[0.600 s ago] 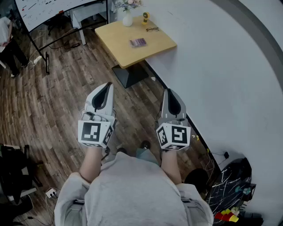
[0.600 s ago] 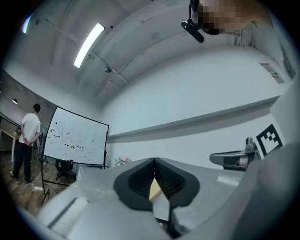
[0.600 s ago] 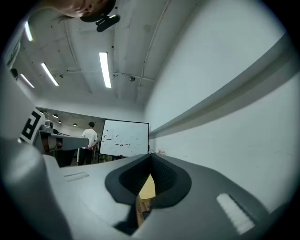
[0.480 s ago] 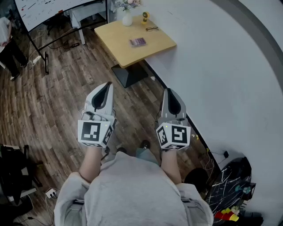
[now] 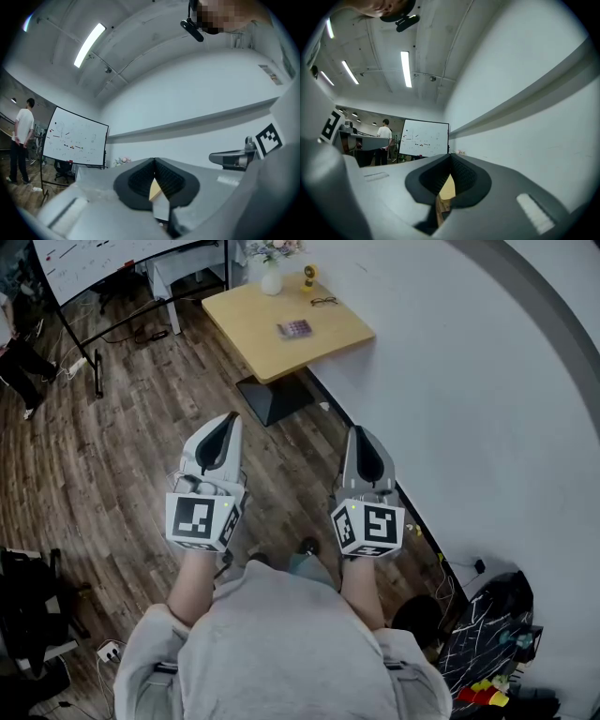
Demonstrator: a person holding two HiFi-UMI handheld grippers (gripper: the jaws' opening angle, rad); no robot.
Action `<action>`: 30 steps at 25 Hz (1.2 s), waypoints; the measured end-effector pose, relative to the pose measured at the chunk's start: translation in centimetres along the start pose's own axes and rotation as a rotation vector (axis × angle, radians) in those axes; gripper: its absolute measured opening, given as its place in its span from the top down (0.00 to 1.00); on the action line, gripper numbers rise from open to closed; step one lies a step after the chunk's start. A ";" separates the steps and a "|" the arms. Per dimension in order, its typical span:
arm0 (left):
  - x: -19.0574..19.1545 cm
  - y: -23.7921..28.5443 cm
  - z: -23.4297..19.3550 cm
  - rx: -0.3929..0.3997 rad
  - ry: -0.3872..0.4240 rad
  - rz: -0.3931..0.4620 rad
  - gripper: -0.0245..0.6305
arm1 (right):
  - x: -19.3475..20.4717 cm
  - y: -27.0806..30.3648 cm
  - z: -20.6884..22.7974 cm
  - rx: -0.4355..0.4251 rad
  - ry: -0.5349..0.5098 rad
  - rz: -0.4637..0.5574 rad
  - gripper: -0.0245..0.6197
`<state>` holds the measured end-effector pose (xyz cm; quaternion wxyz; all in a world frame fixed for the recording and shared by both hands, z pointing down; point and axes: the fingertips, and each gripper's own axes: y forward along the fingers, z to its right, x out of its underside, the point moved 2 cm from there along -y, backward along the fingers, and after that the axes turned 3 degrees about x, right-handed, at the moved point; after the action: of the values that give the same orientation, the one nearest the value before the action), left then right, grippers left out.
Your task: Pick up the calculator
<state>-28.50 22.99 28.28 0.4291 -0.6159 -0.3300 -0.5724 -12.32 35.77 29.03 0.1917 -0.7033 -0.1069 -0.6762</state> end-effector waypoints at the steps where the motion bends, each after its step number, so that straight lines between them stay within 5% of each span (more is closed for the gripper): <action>1: 0.0 -0.1 -0.1 0.000 0.003 0.000 0.95 | 0.0 0.0 -0.1 0.001 0.000 0.002 0.96; 8: 0.1 -0.6 -1.1 0.013 0.010 0.000 0.95 | 0.3 0.1 -1.2 0.016 0.005 0.009 0.95; 17: 1.2 0.8 -1.6 0.048 -0.020 -0.020 0.80 | 1.1 1.9 -2.4 -0.062 -0.003 -0.008 0.59; 23: 1.8 3.0 -3.0 0.032 -0.020 -0.033 0.68 | 1.4 4.9 -1.8 -0.080 0.009 0.004 0.56; 30: 2.2 7.6 -5.3 -0.008 -0.027 -0.029 0.64 | 2.0 10.7 -0.3 -0.117 0.022 0.005 0.54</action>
<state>-23.59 14.83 29.21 0.4138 -0.6203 -0.3424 -0.5716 -8.09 25.74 29.69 0.1532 -0.7060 -0.0633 -0.6886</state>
